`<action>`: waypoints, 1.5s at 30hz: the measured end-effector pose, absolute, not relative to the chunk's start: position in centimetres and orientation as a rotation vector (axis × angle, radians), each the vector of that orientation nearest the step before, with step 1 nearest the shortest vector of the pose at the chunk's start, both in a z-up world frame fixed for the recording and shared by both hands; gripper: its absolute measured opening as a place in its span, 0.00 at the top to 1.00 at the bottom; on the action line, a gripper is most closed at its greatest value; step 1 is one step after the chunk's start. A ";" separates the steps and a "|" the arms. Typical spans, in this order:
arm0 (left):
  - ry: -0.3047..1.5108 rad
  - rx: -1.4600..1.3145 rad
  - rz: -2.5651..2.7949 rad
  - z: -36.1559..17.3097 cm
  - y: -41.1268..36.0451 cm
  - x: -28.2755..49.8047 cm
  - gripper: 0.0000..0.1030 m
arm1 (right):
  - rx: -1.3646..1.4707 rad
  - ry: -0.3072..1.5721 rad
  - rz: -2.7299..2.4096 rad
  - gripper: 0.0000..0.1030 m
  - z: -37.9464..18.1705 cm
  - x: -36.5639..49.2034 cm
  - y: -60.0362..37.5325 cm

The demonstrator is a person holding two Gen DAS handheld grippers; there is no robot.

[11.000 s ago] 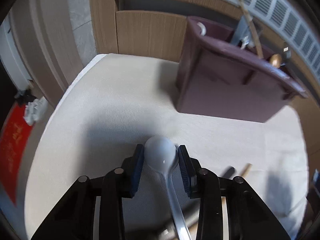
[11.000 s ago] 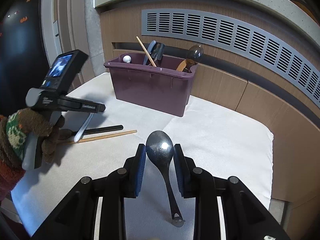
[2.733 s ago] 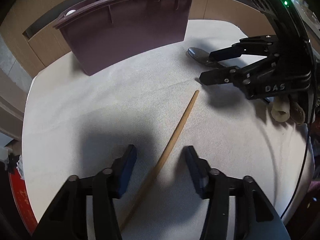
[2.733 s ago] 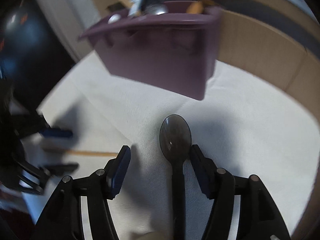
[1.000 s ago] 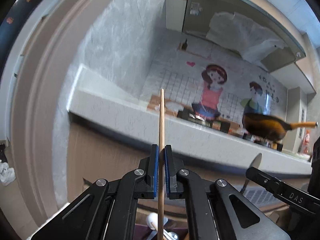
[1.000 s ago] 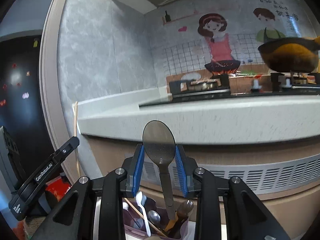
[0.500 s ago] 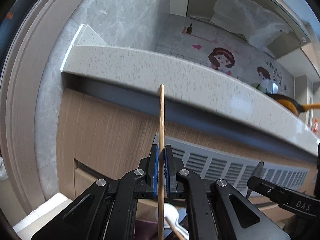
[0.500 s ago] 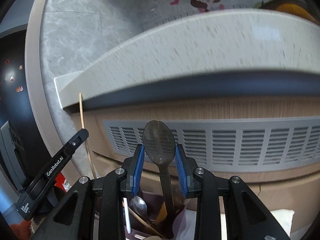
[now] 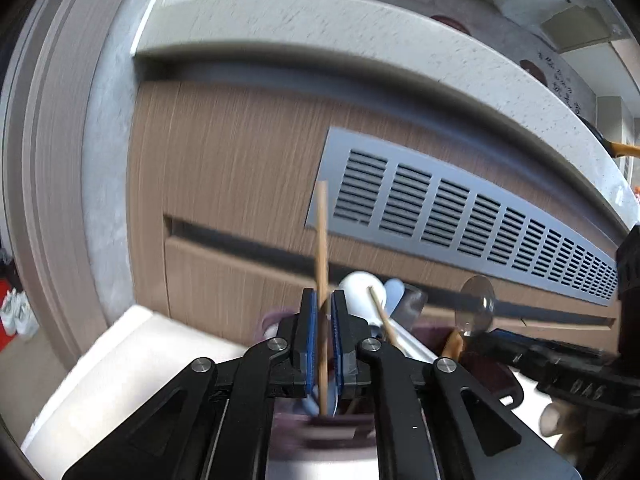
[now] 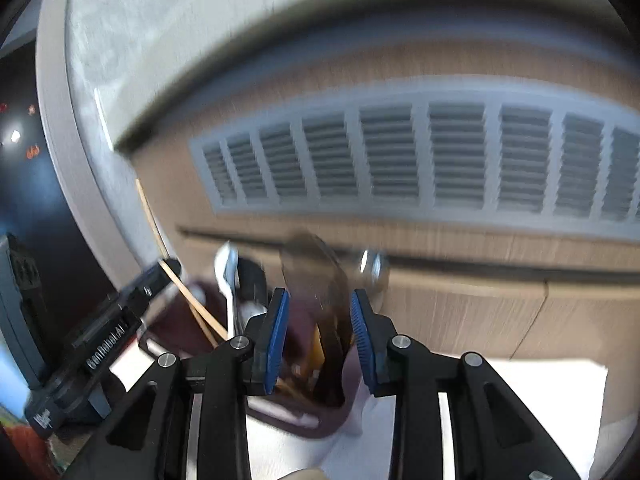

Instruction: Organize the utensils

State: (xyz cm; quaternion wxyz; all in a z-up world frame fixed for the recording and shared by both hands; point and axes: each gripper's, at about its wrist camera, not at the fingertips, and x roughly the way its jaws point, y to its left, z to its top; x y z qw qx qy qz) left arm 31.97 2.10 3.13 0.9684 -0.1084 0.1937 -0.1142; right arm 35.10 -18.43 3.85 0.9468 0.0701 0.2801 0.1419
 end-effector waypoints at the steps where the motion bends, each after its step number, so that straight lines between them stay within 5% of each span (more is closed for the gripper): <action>1: 0.415 -0.225 -0.240 3.1 2.2 31.8 0.75 | 0.137 0.607 0.291 0.71 3.3 35.3 -18.3; 2: 0.426 -0.226 -0.246 3.3 2.3 31.6 0.58 | 0.130 0.602 0.297 0.71 3.2 35.1 -18.2; 4: 0.434 -0.224 -0.261 3.8 2.5 30.6 0.43 | 0.101 0.583 0.260 0.71 3.4 34.1 -18.0; 14: 0.441 0.017 -0.133 6.4 2.2 19.6 0.43 | -0.012 0.452 0.151 0.71 5.4 23.7 -16.4; 26: 0.407 -0.031 -0.115 5.7 2.7 3.9 0.43 | 0.017 0.448 0.178 0.71 3.6 11.0 -12.9; 45: 0.464 -0.039 -0.061 6.1 2.8 3.0 0.43 | -0.005 0.428 0.147 0.70 3.6 6.4 -13.8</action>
